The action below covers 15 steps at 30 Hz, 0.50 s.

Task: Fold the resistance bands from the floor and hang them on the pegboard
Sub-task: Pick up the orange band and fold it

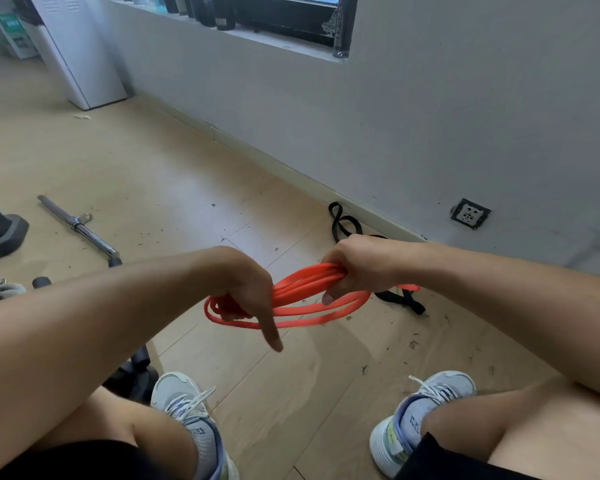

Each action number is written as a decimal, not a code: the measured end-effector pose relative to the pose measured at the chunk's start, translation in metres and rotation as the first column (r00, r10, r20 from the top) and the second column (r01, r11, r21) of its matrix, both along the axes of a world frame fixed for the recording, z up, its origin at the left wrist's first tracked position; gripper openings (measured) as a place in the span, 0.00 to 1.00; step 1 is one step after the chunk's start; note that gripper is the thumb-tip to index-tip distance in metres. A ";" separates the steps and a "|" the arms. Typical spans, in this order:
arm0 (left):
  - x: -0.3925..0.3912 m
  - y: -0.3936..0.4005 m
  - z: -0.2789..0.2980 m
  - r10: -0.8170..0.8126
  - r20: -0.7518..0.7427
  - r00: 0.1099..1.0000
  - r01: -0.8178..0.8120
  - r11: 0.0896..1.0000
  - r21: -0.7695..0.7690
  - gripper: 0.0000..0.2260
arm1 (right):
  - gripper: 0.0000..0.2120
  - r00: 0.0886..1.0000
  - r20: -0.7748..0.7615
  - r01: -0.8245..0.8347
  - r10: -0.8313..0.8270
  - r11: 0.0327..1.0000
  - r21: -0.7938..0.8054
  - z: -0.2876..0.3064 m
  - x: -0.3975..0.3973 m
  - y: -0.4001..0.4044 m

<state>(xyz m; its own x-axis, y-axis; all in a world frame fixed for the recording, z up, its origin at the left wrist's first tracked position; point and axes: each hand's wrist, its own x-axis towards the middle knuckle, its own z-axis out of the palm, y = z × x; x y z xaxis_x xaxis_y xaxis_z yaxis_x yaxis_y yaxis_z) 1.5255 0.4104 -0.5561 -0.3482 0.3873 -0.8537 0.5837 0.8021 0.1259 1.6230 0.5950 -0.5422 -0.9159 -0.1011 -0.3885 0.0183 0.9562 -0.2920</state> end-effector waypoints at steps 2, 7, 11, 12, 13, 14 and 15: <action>0.003 0.001 -0.005 -0.150 -0.106 0.983 0.139 0.985 -0.106 0.25 | 0.12 0.999 0.024 -0.045 0.043 0.997 0.067 0.001 -0.001 -0.005; 0.007 0.007 -0.008 -0.184 -0.224 0.957 0.182 0.983 -0.026 0.18 | 0.15 0.993 0.111 -0.053 0.040 0.992 0.113 -0.003 -0.005 -0.003; 0.005 0.011 0.006 -0.079 -0.258 0.963 0.145 0.958 0.248 0.09 | 0.19 0.991 0.134 0.011 -0.022 0.997 0.080 -0.008 0.001 0.015; 0.004 0.012 0.009 -0.046 -0.255 0.966 0.129 0.939 0.317 0.07 | 0.20 0.990 0.134 0.035 -0.042 0.998 0.058 -0.010 0.005 0.017; 0.003 0.012 0.012 -0.020 -0.255 0.967 0.119 0.919 0.377 0.06 | 0.20 0.991 0.118 0.052 -0.055 0.998 0.032 -0.012 0.007 0.019; 0.004 0.012 0.015 0.000 -0.260 0.966 0.114 0.898 0.424 0.06 | 0.22 0.994 0.092 0.059 -0.059 0.998 0.006 -0.014 0.009 0.018; 0.005 0.012 0.019 0.012 -0.271 0.963 0.119 0.879 0.462 0.07 | 0.26 0.996 0.066 0.060 -0.059 0.998 -0.021 -0.013 0.010 0.017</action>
